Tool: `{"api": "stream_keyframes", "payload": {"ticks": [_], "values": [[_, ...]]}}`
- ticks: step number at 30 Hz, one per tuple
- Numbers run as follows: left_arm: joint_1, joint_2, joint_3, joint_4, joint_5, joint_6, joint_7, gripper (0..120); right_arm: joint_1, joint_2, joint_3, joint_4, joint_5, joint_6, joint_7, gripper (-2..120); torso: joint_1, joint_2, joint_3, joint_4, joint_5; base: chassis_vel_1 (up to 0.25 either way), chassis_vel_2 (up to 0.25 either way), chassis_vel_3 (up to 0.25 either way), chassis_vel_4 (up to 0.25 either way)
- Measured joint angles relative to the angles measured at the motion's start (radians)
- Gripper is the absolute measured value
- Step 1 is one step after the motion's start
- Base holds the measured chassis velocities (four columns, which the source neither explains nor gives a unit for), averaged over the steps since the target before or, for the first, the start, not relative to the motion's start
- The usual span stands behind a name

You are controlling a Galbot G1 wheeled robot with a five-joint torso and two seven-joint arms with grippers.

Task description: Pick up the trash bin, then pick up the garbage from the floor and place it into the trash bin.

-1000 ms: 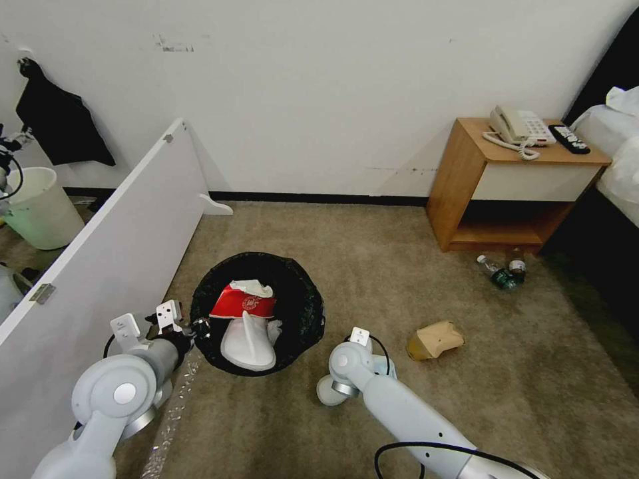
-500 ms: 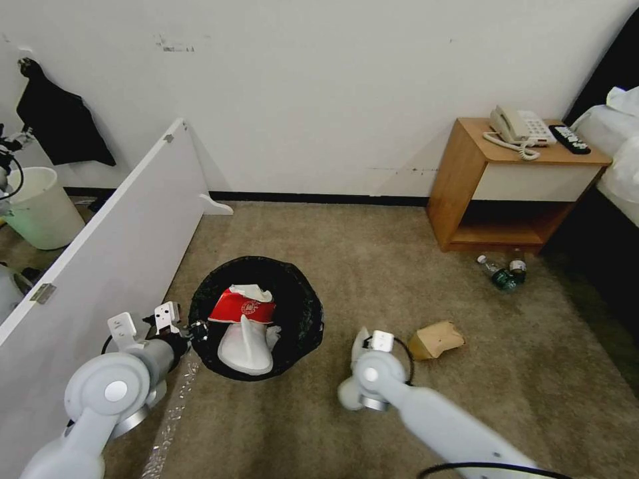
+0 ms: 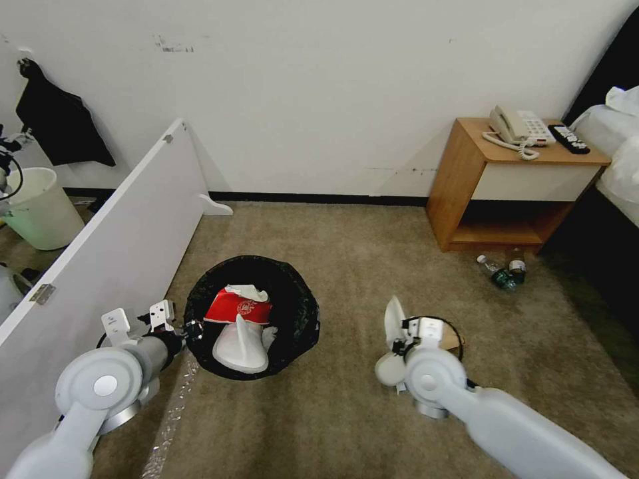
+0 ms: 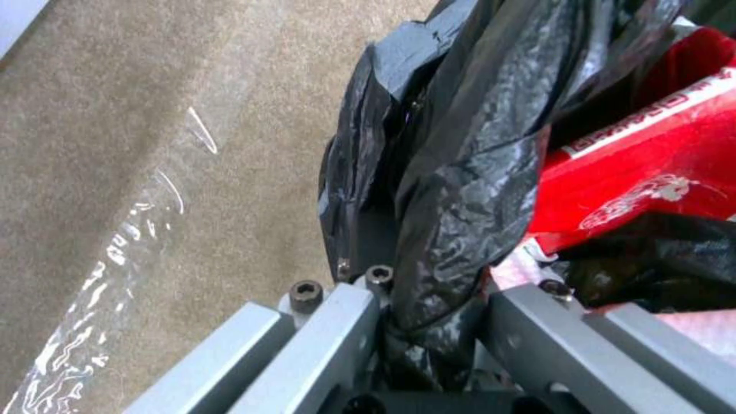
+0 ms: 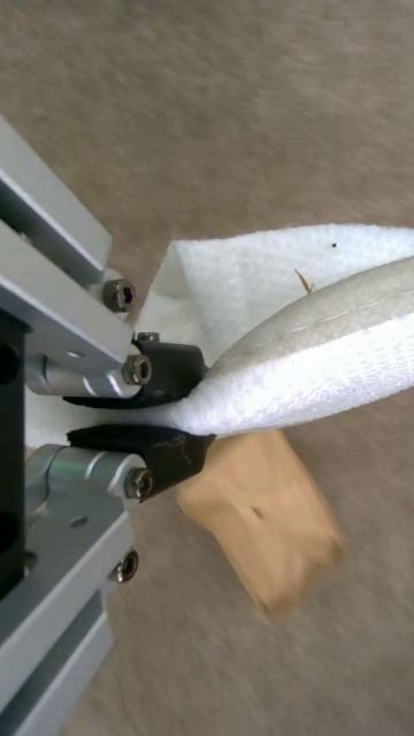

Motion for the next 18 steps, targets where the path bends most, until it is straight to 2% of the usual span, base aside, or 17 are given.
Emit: {"api": "stream_keyframes", "payload": {"ticks": [10,12,18], "values": [[0.003,0.001,0.029,-0.003,-0.005,0.005,-0.014,0,-0.208,-0.123,0.275,0.142,-0.131,-0.004,-0.137,4,0.0,0.0,0.0,0.0,-0.0002,0.0,0.0,0.0,0.0],[0.0,0.004,0.04,-0.004,-0.004,0.009,-0.014,0,-0.309,-0.161,0.375,0.16,-0.253,0.026,-0.235,4,0.0,0.0,0.0,0.0,0.0,0.0,0.0,0.0,0.0],[-0.003,0.012,0.051,-0.001,-0.017,0.015,-0.015,0,-0.396,-0.192,0.468,0.175,-0.359,0.061,-0.349,4,0.0,0.0,0.0,-0.0005,-0.0002,0.0,0.0,0.0,0.0]]}}
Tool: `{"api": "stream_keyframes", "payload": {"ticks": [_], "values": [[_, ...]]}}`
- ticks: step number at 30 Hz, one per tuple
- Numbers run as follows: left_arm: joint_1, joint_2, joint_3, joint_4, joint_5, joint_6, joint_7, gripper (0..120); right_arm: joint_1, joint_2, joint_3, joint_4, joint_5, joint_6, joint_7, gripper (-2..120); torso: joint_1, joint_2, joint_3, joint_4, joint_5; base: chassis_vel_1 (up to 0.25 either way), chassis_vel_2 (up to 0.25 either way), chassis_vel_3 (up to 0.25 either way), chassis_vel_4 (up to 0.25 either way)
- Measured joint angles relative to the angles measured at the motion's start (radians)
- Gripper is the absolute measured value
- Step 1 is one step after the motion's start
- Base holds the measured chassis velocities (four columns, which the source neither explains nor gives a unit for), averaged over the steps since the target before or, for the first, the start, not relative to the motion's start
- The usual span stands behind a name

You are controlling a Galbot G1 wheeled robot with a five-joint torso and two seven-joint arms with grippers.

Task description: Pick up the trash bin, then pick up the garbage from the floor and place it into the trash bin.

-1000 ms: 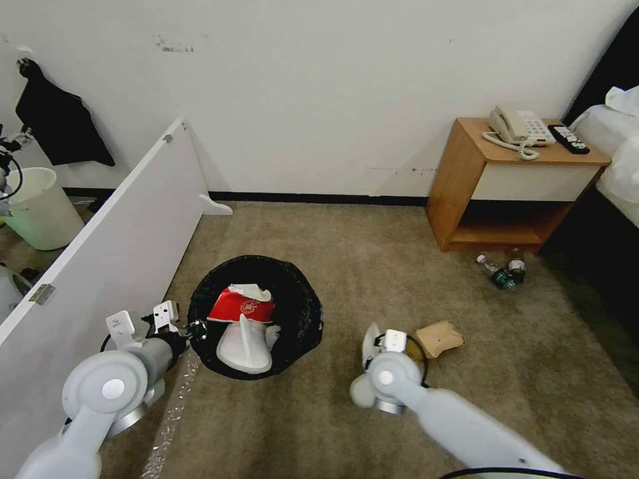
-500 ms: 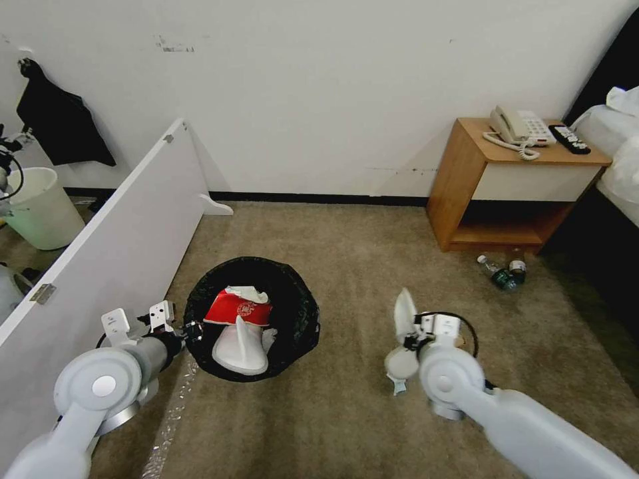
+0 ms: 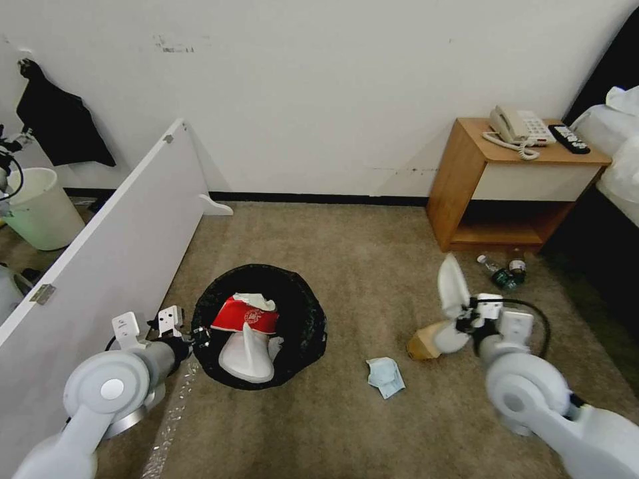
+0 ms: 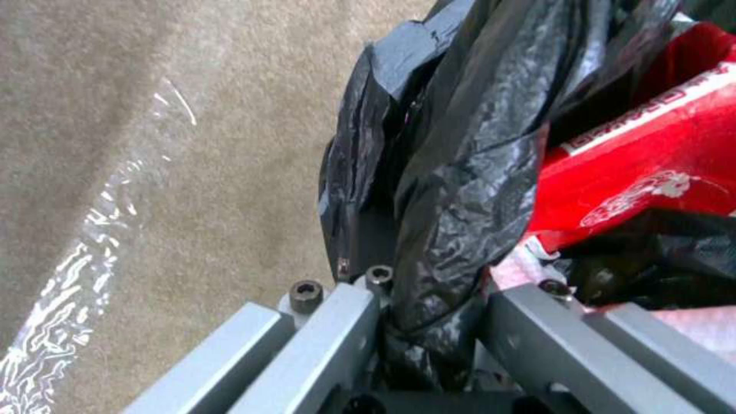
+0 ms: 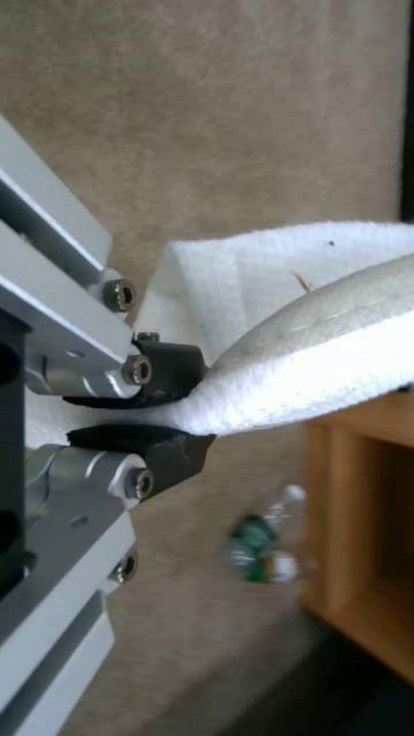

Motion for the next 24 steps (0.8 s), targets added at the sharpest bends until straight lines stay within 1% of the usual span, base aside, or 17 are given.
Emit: {"api": "stream_keyframes", "payload": {"ticks": [1,2,4,5,6,7,9,10,12,13,15,16,18,19,21,22,24], "values": [[0.001,0.003,0.002,0.001,-0.004,0.002,-0.001,0,-0.008,-0.006,0.016,0.006,-0.015,0.013,-0.039,4,0.0,0.0,0.0,0.0003,0.0,0.0,0.0,0.0,0.0],[0.001,0.003,0.002,0.001,-0.004,0.002,-0.001,0,-0.008,-0.006,0.016,0.006,-0.015,0.013,-0.039,4,0.0,0.0,0.0,0.0003,0.0,0.0,0.0,0.0,0.0],[-0.002,0.008,0.007,0.0,-0.033,0.009,-0.018,0,-0.005,-0.03,0.035,0.004,-0.099,0.067,-0.169,4,0.0,0.0,0.0,0.0008,-0.0002,0.0,0.0,0.0,0.0],[-0.002,0.008,0.007,0.0,-0.033,0.009,-0.018,0,-0.005,-0.03,0.035,0.004,-0.099,0.067,-0.169,4,0.0,0.0,0.0,0.0008,-0.0002,0.0,0.0,0.0,0.0],[-0.005,0.012,0.01,-0.005,-0.055,0.009,-0.027,0,0.014,-0.04,0.032,-0.002,-0.145,0.093,-0.231,4,0.0,0.0,0.0,0.0005,-0.0001,0.0,0.0,0.0,0.0],[-0.005,0.012,0.01,-0.005,-0.055,0.009,-0.027,0,0.014,-0.04,0.032,-0.002,-0.145,0.093,-0.231,4,0.0,0.0,0.0,0.0005,-0.0001,0.0,0.0,0.0,0.0],[-0.015,0.019,0.018,-0.007,-0.076,0.01,-0.035,0,0.044,-0.048,0.014,0.0,-0.169,0.121,-0.286,4,0.0,0.0,0.0,0.0006,-0.0001,0.0,0.0,0.0,0.0],[-0.015,0.019,0.018,-0.007,-0.076,0.01,-0.035,0,0.044,-0.048,0.014,0.0,-0.169,0.121,-0.286,4,0.0,0.0,0.0,0.0006,-0.0001,0.0,0.0,0.0,0.0],[-0.036,0.023,0.035,-0.003,-0.104,0.01,-0.041,0,0.067,-0.055,0.005,0.01,-0.194,0.155,-0.352,4,0.0,0.0,0.0,0.0007,-0.0001,0.0,0.0,0.0,0.0],[-0.036,0.023,0.035,-0.003,-0.104,0.01,-0.041,0,0.067,-0.055,0.005,0.01,-0.194,0.155,-0.352,4,0.0,0.0,0.0,0.0007,-0.0001,0.0,0.0,0.0,0.0],[-0.054,0.023,0.052,0.006,-0.119,0.01,-0.043,0,0.07,-0.064,0.006,0.011,-0.234,0.192,-0.41,4,0.0,0.0,0.0,0.0005,-0.0001,0.0,0.0,0.0,0.0],[-0.054,0.023,0.052,0.006,-0.119,0.01,-0.043,0,0.07,-0.064,0.006,0.011,-0.234,0.192,-0.41,4,0.0,0.0,0.0,0.0005,-0.0001,0.0,0.0,0.0,0.0],[-0.082,0.022,0.081,0.019,-0.138,0.01,-0.05,0,0.064,-0.077,0.017,0.021,-0.249,0.232,-0.468,4,0.0,0.0,0.0,0.0004,-0.0002,0.0,0.0,0.0,0.0],[-0.082,0.022,0.081,0.019,-0.138,0.01,-0.05,0,0.064,-0.077,0.017,0.021,-0.249,0.232,-0.468,4,0.0,0.0,0.0,0.0004,-0.0002,0.0,0.0,0.0,0.0],[-0.112,0.015,0.109,0.031,-0.158,0.01,-0.066,0,0.058,-0.088,0.027,0.024,-0.279,0.281,-0.525,4,0.0,0.0,0.0,0.0005,-0.0002,0.0,0.0,0.0,0.0],[-0.112,0.015,0.109,0.031,-0.158,0.01,-0.066,0,0.058,-0.088,0.027,0.024,-0.279,0.281,-0.525,4,0.0,0.0,0.0,0.0005,-0.0002,0.0,0.0,0.0,0.0],[-0.137,0.006,0.131,0.039,-0.177,0.01,-0.084,0,0.058,-0.091,0.029,0.025,-0.296,0.318,-0.564,4,0.0,0.0,0.0,0.0004,-0.0002,0.0,0.0,0.0,0.0]]}}
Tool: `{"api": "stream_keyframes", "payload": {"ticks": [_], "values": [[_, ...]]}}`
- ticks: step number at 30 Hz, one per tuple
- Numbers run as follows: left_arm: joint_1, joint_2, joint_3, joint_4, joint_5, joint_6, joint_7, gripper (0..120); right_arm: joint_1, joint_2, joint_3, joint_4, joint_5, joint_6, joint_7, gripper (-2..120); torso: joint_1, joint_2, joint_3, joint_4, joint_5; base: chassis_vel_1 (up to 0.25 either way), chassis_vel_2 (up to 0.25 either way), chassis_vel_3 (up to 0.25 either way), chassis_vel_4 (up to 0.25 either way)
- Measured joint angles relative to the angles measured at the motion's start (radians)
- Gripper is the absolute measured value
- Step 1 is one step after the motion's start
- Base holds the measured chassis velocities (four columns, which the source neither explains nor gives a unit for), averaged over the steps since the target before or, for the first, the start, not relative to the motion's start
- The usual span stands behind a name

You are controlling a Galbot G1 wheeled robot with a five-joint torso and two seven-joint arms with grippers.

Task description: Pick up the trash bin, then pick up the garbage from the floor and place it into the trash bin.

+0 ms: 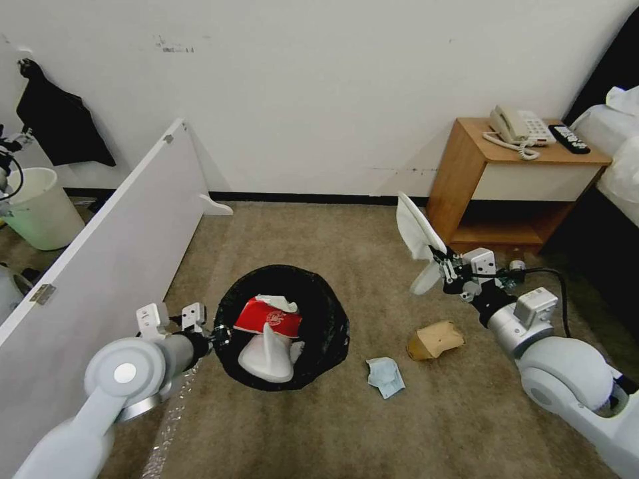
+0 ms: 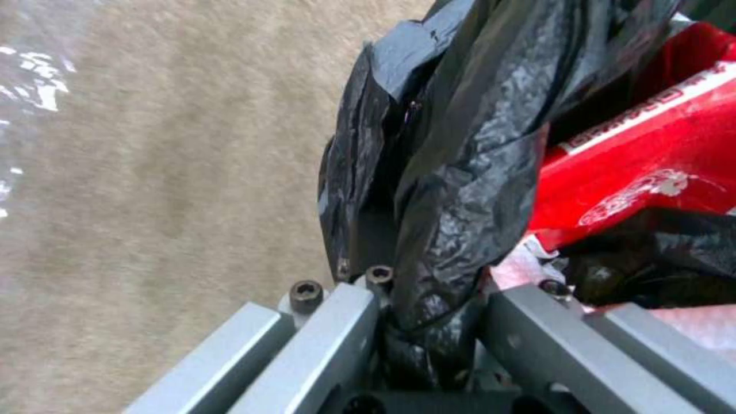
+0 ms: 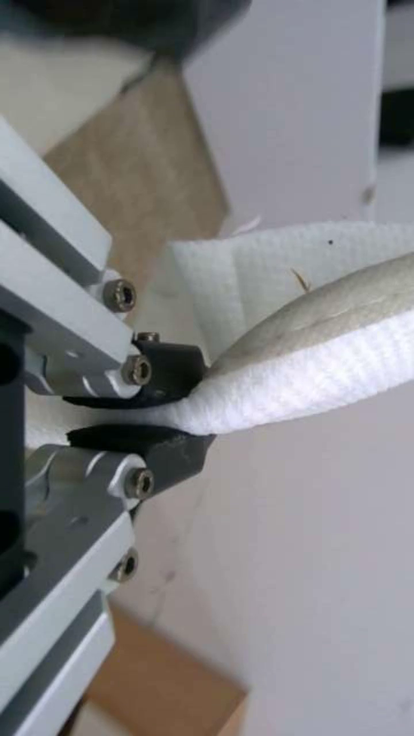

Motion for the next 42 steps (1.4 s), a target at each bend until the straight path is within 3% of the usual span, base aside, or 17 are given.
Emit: {"api": "stream_keyframes", "payload": {"ticks": [25,29,33,42], "values": [[-0.128,-0.083,0.109,0.034,-0.134,-0.001,-0.168,0,0.077,-0.01,-0.021,0.058,0.042,0.127,-0.127,4,0.0,0.0,0.0,-0.0001,0.0,0.0,0.0,0.0,0.0],[-0.188,-0.109,0.154,0.057,-0.164,-0.001,-0.185,0,0.157,0.036,-0.114,0.038,0.071,0.139,-0.161,4,0.0,0.0,0.0,0.0001,0.0001,0.0,0.0,0.0,0.0],[-0.211,-0.124,0.167,0.07,-0.172,-0.001,-0.194,0,0.187,0.068,-0.177,0.011,0.071,0.147,-0.176,4,0.0,0.0,0.0,0.0,0.0001,0.0,0.0,0.0,0.0],[-0.21,-0.14,0.131,0.066,-0.203,-0.001,-0.213,0,0.265,0.175,-0.325,-0.094,0.006,0.162,-0.227,4,0.0,0.0,0.0,0.0002,-0.0001,0.0,0.0,0.0,0.0]]}}
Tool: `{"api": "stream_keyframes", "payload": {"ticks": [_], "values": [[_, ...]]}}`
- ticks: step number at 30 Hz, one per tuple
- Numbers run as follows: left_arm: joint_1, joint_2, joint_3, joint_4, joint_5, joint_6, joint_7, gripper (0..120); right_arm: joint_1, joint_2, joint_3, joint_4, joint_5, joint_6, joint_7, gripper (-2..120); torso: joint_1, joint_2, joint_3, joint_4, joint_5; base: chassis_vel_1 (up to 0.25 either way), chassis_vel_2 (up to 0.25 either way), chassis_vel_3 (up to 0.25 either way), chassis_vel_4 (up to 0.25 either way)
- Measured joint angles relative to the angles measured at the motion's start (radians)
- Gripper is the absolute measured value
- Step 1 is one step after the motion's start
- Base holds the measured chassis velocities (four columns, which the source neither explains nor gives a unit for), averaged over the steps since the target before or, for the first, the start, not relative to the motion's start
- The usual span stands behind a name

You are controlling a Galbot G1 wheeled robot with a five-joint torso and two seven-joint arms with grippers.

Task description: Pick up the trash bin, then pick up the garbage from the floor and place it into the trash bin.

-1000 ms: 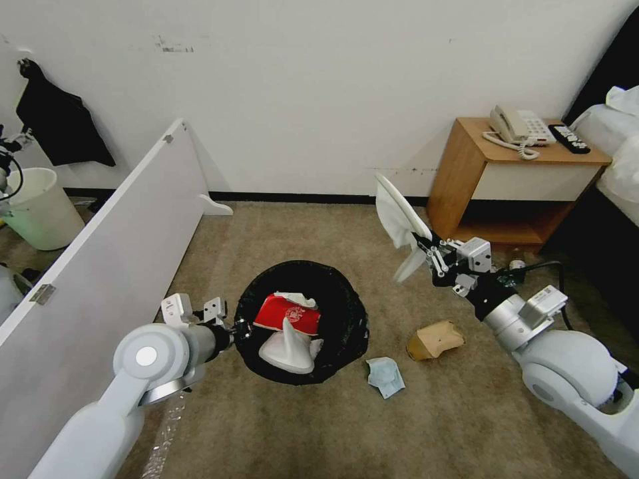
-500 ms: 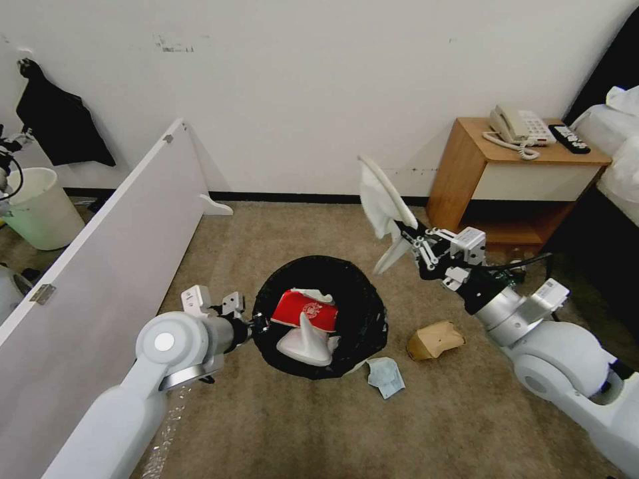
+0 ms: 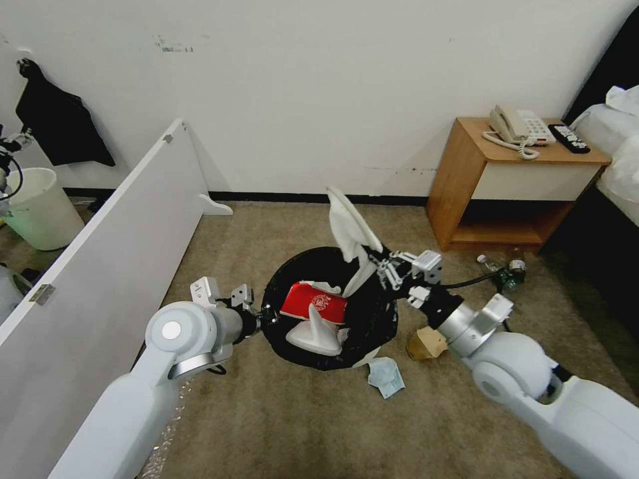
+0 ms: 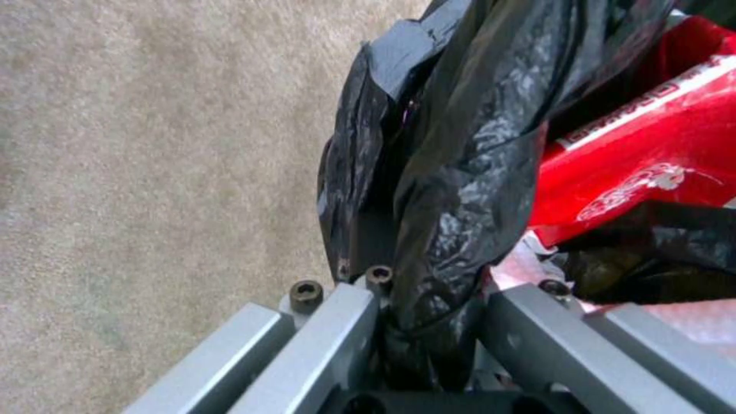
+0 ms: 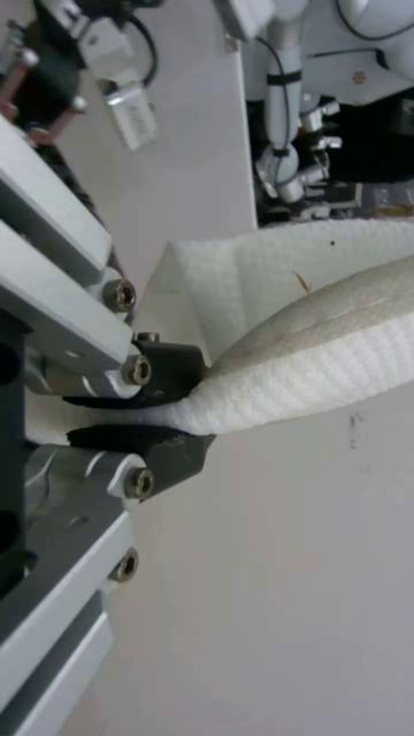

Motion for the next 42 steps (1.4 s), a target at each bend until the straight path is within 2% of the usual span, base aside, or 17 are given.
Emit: {"api": "stream_keyframes", "payload": {"ticks": [5,13,21,30,42], "values": [[0.012,0.001,-0.032,-0.007,-0.005,-0.002,-0.001,0,0.017,0.038,-0.041,-0.051,-0.034,0.005,-0.016,4,0.0,0.0,0.0,-0.0001,0.0,0.0,0.0,0.0,0.0],[0.039,0.015,-0.066,-0.028,0.017,-0.002,0.005,0,0.022,0.047,-0.065,-0.098,-0.112,0.016,-0.043,4,0.0,0.0,0.0,-0.0001,0.0,0.0,0.0,0.0,0.0],[0.059,0.03,-0.073,-0.057,0.069,0.0,0.008,0,0.028,0.048,-0.077,-0.136,-0.169,0.017,-0.063,4,0.0,0.0,0.0,-0.0002,0.0,0.0,0.0,0.0,0.0],[0.093,0.044,-0.09,-0.089,0.079,0.001,0.01,0,0.048,0.076,-0.104,-0.187,-0.201,0.021,-0.096,4,0.0,0.0,0.0,-0.0001,0.0001,0.0,0.0,0.0,0.0],[0.1,0.04,-0.087,-0.108,0.08,0.001,0.018,0,0.075,0.095,-0.138,-0.217,-0.211,0.022,-0.114,3,0.0,0.0,0.0,-0.0002,0.0,0.0,0.0,0.0,0.0]]}}
